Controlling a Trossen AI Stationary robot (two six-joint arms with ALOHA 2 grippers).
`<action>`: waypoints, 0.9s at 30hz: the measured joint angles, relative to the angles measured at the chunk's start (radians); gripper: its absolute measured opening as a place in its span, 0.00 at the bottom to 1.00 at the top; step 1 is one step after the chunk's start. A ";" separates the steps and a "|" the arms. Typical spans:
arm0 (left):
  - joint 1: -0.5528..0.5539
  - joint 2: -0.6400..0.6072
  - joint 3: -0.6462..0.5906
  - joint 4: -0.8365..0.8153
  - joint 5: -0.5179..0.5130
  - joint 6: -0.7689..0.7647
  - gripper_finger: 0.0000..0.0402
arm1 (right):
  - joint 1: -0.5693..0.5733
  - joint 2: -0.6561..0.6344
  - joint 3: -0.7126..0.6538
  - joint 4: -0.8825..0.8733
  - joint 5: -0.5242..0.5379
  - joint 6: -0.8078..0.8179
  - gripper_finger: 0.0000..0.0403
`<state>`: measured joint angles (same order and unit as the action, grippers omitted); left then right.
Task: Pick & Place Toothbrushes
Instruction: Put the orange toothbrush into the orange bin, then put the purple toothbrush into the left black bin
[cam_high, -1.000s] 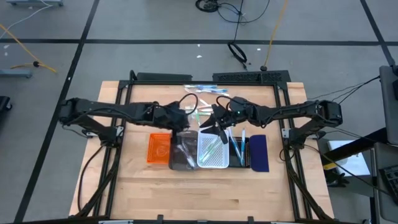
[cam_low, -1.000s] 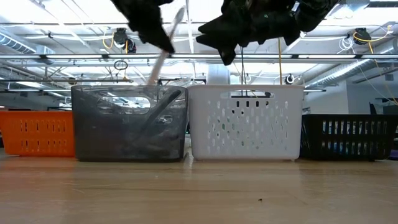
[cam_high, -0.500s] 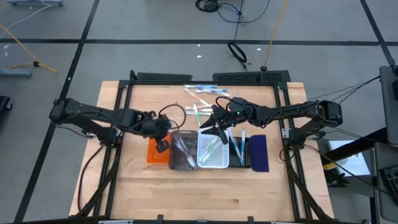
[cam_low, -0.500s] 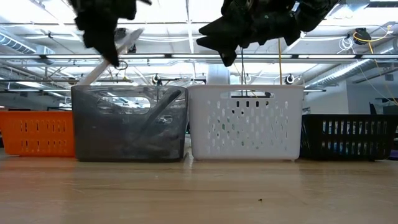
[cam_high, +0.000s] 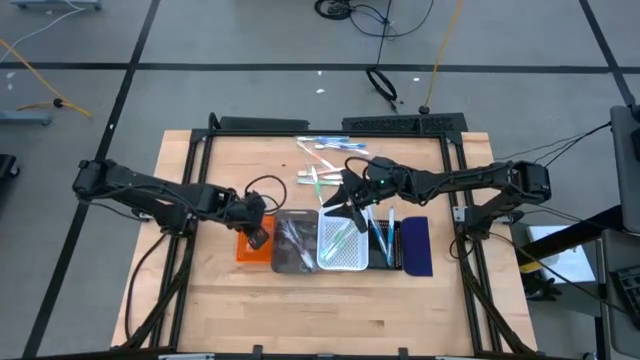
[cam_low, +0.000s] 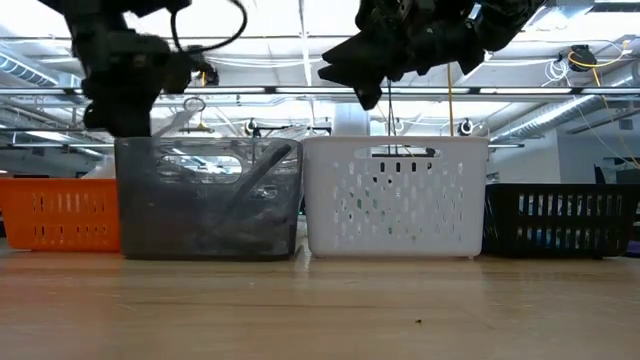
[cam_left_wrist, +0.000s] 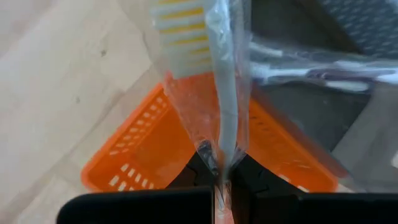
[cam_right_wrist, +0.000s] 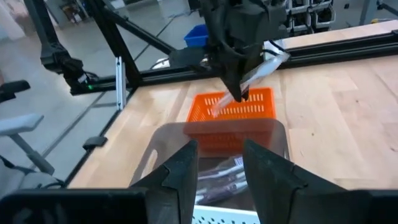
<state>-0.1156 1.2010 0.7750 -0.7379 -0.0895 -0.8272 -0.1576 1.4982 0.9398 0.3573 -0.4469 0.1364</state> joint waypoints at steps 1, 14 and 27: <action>0.003 0.002 -0.009 0.005 0.007 -0.011 0.01 | -0.001 0.000 0.000 -0.001 0.000 -0.006 0.30; 0.040 0.003 -0.101 0.097 0.037 -0.047 0.09 | -0.107 0.000 0.000 -0.074 0.051 -0.017 0.30; 0.050 0.003 -0.101 0.102 0.029 -0.017 0.31 | -0.332 0.000 0.000 -0.274 0.236 -0.110 0.30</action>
<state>-0.0658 1.2037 0.6739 -0.6363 -0.0605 -0.8442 -0.4892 1.4982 0.9398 0.0829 -0.2114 0.0259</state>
